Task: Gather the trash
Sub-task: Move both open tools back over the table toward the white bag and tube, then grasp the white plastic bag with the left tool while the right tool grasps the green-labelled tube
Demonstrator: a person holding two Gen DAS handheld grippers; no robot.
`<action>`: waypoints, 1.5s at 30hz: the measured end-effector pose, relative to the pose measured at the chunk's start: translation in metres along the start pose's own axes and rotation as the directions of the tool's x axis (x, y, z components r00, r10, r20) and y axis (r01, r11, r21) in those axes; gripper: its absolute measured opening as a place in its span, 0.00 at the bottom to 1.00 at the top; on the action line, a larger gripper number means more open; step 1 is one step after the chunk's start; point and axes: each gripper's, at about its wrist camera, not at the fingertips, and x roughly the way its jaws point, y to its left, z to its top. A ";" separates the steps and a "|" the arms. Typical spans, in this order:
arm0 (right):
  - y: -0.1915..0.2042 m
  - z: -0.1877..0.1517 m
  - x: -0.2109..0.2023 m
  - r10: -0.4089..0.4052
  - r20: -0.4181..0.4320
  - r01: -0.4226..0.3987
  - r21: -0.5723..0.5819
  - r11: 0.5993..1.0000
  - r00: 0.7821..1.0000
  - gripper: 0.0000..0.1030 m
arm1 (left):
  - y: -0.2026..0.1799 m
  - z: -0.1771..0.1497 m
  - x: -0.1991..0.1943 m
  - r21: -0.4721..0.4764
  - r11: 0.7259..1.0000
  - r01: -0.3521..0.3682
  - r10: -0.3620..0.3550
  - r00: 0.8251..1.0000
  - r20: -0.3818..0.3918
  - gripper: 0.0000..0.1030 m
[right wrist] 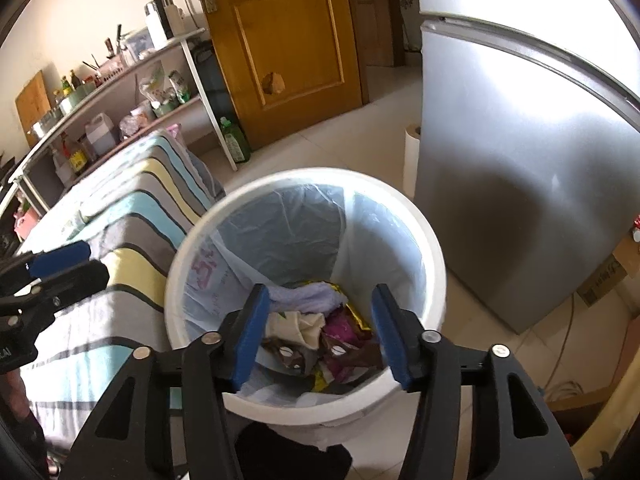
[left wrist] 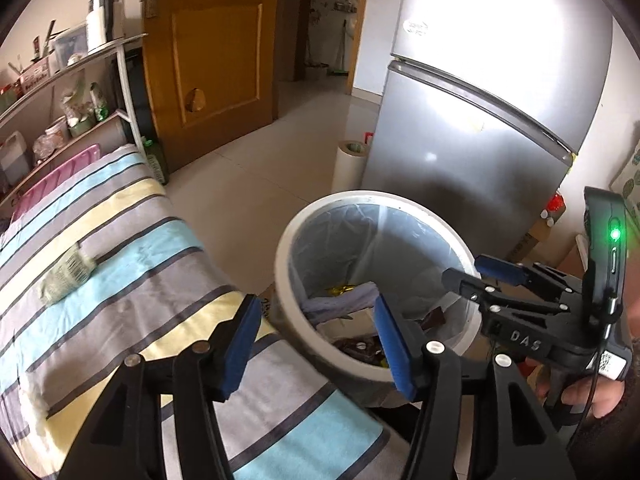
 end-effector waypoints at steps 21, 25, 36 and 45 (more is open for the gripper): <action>0.097 0.017 -0.007 0.165 0.067 -0.154 -0.151 0.977 0.984 0.55 | 0.095 -0.040 -0.061 -0.164 0.969 -0.183 0.194 0.979 0.055 0.63; 0.123 0.021 -0.003 0.198 0.060 -0.183 -0.194 0.964 0.978 0.55 | 0.117 -0.051 -0.072 -0.206 0.956 -0.211 0.227 0.972 0.056 0.64; 0.200 0.031 0.014 0.304 -0.003 -0.283 -0.368 0.886 0.953 0.55 | 0.173 -0.085 -0.099 -0.313 0.912 -0.267 0.296 0.954 0.048 0.67; 0.256 0.044 0.049 0.356 -0.089 -0.355 -0.467 0.810 0.930 0.55 | 0.196 -0.095 -0.091 -0.353 0.900 -0.257 0.276 0.961 0.004 0.68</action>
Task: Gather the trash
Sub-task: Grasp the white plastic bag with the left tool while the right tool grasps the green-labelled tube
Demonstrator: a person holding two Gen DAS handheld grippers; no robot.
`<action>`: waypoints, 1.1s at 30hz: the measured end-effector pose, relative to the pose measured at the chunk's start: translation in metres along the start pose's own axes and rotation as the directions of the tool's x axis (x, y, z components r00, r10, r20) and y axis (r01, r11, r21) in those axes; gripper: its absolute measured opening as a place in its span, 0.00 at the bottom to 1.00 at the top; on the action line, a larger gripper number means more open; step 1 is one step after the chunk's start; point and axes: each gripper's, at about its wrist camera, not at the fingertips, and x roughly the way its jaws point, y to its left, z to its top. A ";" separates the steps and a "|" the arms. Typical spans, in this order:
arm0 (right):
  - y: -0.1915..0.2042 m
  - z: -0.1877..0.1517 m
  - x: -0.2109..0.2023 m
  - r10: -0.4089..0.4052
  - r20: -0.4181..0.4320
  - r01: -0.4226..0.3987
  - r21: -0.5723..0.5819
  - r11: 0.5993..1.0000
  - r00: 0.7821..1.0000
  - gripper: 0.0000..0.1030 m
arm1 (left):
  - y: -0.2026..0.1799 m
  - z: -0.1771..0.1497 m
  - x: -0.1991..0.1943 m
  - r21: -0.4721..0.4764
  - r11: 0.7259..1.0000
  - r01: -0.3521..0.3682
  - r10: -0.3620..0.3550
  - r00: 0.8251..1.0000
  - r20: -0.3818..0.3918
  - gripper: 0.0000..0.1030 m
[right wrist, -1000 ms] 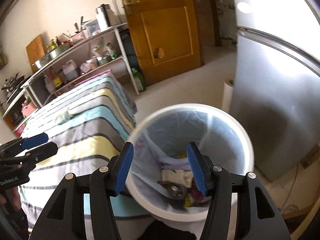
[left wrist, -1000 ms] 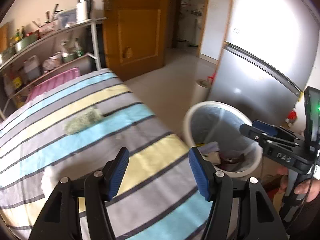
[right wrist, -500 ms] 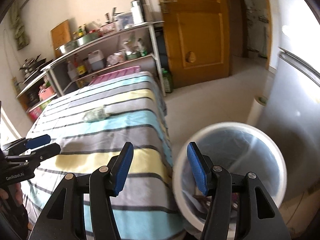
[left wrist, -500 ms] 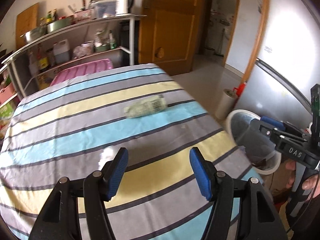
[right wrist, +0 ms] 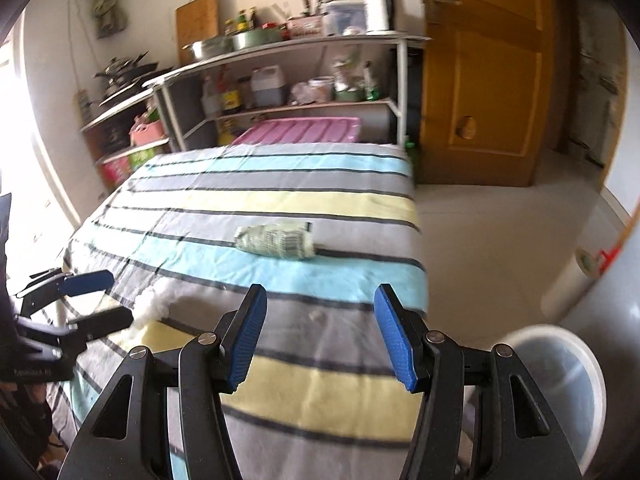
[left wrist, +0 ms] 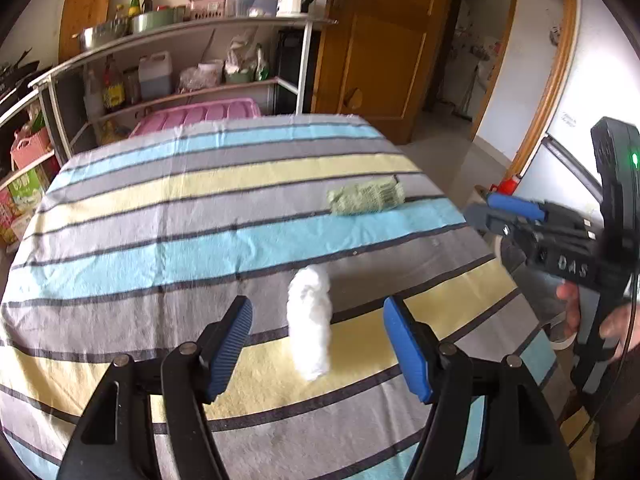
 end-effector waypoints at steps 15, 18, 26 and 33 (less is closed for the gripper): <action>0.009 0.041 0.082 0.086 -0.088 -0.090 -0.047 0.995 0.992 0.55 | 0.015 -0.007 0.026 -0.032 0.999 0.001 -0.003 0.998 -0.065 0.69; 0.007 0.043 0.093 0.105 -0.104 -0.109 -0.035 0.993 0.989 0.55 | 0.018 -0.007 0.030 -0.040 0.999 -0.001 -0.002 0.997 -0.079 0.69; 0.007 0.041 0.108 0.182 -0.146 -0.184 0.001 0.983 0.972 0.55 | 0.018 -0.006 0.033 -0.027 1.000 0.001 -0.003 0.998 -0.069 0.69; 0.011 0.038 0.106 0.184 -0.133 -0.184 0.017 0.983 0.974 0.48 | 0.020 -0.006 0.033 -0.036 0.999 -0.004 0.002 0.998 -0.062 0.66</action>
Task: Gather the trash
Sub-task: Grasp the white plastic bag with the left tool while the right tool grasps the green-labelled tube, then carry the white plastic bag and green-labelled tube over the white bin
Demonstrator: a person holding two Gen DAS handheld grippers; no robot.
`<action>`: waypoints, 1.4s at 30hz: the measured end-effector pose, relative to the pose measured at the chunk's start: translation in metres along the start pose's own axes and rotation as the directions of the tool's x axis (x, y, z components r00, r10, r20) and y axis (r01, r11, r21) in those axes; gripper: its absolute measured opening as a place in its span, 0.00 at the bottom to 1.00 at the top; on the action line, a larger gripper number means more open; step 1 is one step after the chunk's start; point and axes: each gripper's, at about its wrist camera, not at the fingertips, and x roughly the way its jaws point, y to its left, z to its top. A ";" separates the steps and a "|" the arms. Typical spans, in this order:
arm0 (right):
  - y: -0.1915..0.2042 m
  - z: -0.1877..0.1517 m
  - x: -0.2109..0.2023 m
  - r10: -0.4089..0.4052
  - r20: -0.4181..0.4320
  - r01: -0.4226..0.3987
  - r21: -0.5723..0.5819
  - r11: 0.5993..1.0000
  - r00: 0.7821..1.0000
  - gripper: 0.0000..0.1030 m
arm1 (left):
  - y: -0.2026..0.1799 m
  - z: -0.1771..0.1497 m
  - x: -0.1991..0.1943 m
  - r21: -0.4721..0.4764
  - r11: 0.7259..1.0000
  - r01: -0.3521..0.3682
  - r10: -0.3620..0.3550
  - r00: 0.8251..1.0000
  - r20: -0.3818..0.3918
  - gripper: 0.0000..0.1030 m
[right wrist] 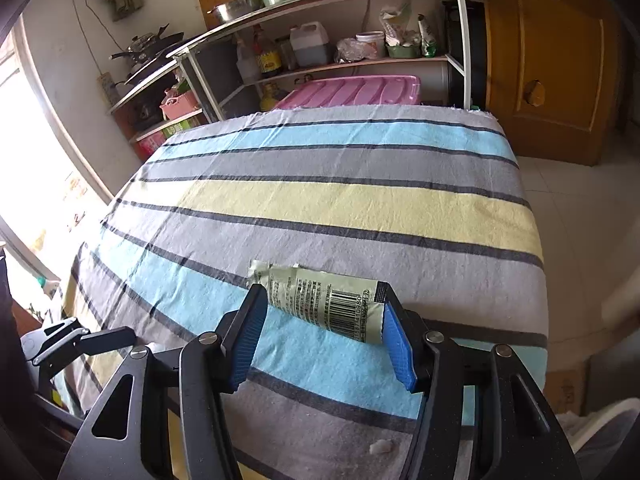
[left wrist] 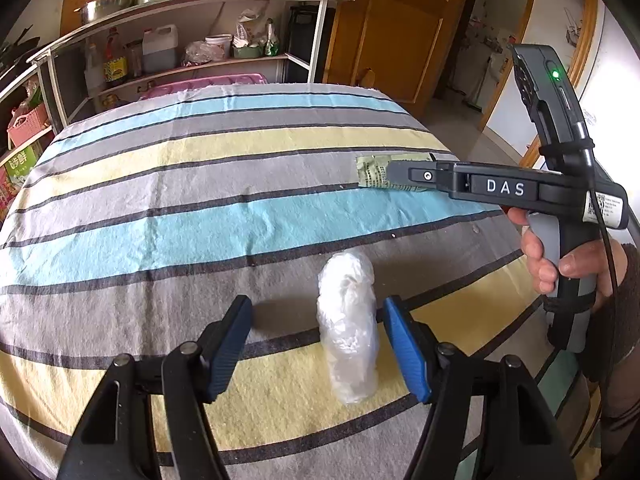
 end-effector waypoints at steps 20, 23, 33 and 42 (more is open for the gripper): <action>0.013 -0.015 -0.014 0.023 0.020 -0.023 -0.013 1.000 1.000 0.05 | 0.002 -0.001 -0.004 -0.010 1.000 0.012 -0.012 1.000 -0.001 0.29; 0.016 -0.017 -0.019 0.016 0.027 -0.016 -0.022 1.000 1.000 0.04 | -0.001 -0.001 -0.004 0.000 1.000 0.023 -0.023 1.000 0.001 0.29; 0.021 -0.031 -0.047 0.022 0.080 -0.022 -0.004 1.000 0.997 0.02 | -0.005 0.001 -0.014 0.001 0.999 0.044 -0.045 0.999 0.028 0.29; 0.028 -0.041 -0.052 -0.017 0.066 0.019 -0.025 1.000 0.998 0.12 | -0.002 -0.001 -0.014 -0.016 0.998 0.057 -0.057 0.998 0.027 0.29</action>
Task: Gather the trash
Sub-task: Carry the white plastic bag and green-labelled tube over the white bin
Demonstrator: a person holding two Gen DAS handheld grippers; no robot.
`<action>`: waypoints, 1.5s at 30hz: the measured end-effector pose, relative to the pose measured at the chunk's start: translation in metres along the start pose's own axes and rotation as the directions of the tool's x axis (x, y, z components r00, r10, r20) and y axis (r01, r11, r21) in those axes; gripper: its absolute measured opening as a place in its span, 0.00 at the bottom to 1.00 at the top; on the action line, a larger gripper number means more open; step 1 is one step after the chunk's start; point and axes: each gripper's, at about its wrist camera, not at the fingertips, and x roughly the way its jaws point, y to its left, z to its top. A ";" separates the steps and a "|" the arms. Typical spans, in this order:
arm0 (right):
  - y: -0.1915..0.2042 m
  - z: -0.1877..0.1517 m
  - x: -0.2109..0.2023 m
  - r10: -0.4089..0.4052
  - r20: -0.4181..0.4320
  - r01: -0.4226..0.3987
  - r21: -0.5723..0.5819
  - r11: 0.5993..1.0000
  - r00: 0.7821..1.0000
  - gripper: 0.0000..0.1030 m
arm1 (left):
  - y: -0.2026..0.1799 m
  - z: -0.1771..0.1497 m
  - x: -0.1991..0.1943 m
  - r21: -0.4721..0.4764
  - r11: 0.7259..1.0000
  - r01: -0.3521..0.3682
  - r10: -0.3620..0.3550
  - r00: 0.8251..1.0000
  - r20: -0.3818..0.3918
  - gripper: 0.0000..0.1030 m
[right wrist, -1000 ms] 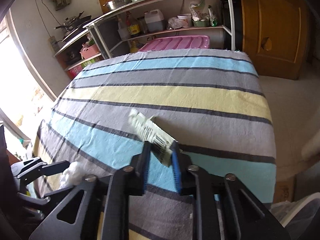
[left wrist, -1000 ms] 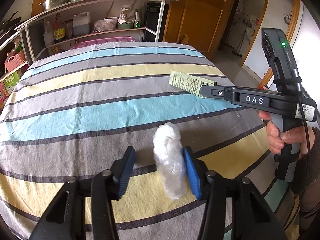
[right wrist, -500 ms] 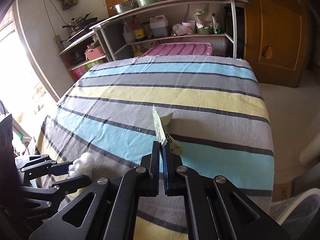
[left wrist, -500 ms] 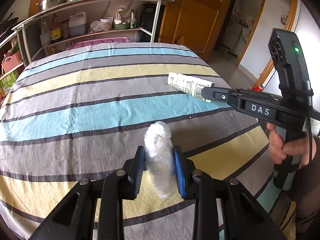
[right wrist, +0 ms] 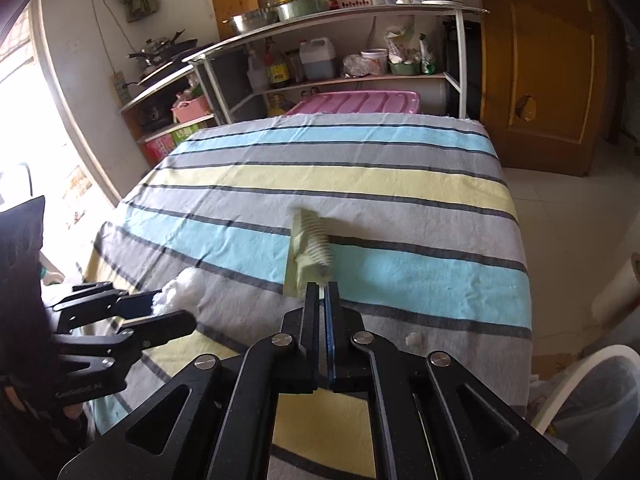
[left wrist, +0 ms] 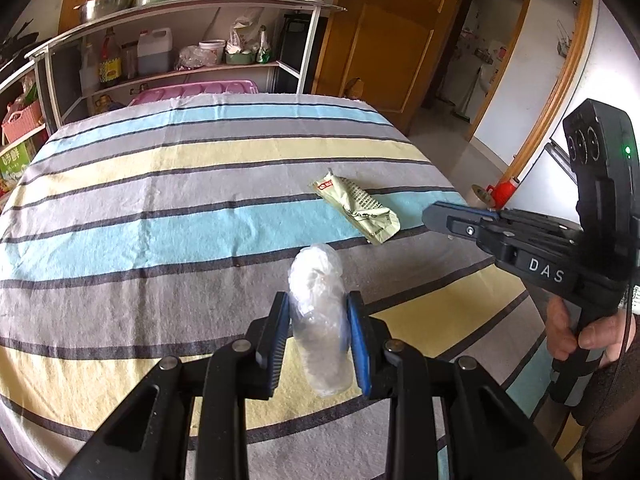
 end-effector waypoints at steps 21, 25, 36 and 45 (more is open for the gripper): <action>0.016 0.016 0.050 -0.050 -0.090 0.043 -0.076 0.996 0.995 0.23 | 0.011 0.002 -0.001 -0.020 1.000 -0.006 0.006 1.000 0.001 0.29; 0.020 0.013 0.037 -0.057 -0.053 0.053 -0.081 0.995 0.997 0.22 | 0.007 0.003 -0.005 -0.009 1.000 -0.005 0.005 1.000 0.008 0.29; 0.016 0.000 -0.028 -0.091 0.048 0.092 -0.008 0.996 0.995 0.22 | -0.029 0.015 -0.023 0.078 0.997 0.016 -0.020 0.998 0.059 0.29; -0.015 -0.028 -0.106 -0.208 0.141 0.192 0.122 0.974 0.968 0.22 | -0.080 0.026 -0.032 0.192 0.978 0.082 -0.100 0.991 0.084 0.29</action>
